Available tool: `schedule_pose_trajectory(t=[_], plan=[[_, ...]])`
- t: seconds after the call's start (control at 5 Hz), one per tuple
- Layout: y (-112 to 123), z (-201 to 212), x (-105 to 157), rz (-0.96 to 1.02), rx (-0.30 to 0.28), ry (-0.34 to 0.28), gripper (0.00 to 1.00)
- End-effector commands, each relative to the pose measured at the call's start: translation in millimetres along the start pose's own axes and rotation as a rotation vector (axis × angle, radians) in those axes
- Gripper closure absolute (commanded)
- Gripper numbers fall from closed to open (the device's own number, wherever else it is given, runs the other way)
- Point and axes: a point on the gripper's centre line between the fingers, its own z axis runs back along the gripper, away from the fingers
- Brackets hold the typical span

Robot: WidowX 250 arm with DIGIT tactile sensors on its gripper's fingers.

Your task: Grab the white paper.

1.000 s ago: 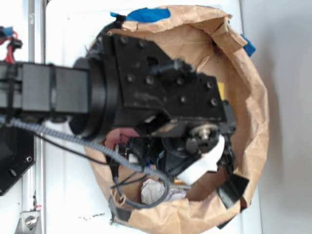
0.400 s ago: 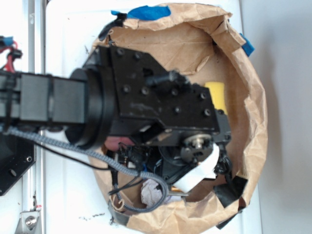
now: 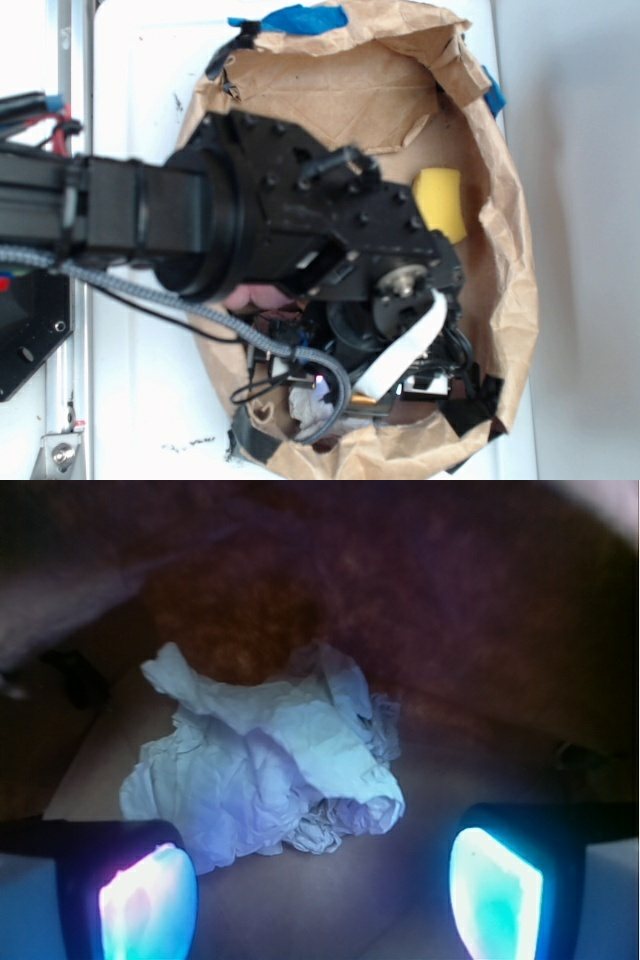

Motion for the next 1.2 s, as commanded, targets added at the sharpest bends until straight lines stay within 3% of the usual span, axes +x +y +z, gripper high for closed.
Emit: schedule_pose_trajectory(t=[0.0, 0.4, 0.8, 1.0], plan=[[-3.6, 3.3, 19.6, -0.129, 0.024, -0.027, 0.0], [-9.2, -0.9, 32.8, -0.182, -0.072, -0.104, 0.0], [-1.4, -18.9, 41.4, -0.235, -0.095, -0.178, 0.0], [0.0, -34.1, 40.6, -0.239, -0.124, -0.203, 0.14]])
